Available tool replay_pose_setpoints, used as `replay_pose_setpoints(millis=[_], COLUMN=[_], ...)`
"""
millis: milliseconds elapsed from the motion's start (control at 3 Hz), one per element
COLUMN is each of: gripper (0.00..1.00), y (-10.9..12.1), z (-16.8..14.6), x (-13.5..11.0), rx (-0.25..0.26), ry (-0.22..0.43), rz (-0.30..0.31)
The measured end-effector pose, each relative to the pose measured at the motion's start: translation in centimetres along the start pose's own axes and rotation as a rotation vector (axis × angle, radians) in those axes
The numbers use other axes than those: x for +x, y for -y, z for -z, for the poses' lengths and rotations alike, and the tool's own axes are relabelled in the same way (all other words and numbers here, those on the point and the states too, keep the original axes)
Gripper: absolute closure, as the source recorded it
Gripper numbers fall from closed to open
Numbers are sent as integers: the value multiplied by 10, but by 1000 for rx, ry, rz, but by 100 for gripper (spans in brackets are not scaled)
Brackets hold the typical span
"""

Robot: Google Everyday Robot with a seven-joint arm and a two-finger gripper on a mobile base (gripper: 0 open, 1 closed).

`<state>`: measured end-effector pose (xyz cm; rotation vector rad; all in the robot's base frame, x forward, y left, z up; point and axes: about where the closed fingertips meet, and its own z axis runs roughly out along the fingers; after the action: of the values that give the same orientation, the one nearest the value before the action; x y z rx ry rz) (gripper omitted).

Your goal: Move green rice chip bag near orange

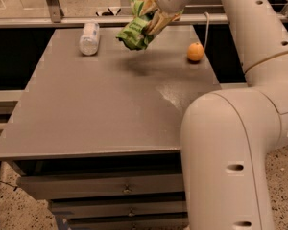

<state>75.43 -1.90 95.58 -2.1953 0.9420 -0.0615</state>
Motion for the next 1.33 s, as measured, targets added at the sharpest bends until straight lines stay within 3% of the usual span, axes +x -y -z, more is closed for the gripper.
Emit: replay_pose_setpoints(millis=[667,1333], gripper=[100,100], y=[-30,-45], z=[3,-2], x=[38,55], rx=[-33,-25], ry=[-49,-16], rz=[-112,-177])
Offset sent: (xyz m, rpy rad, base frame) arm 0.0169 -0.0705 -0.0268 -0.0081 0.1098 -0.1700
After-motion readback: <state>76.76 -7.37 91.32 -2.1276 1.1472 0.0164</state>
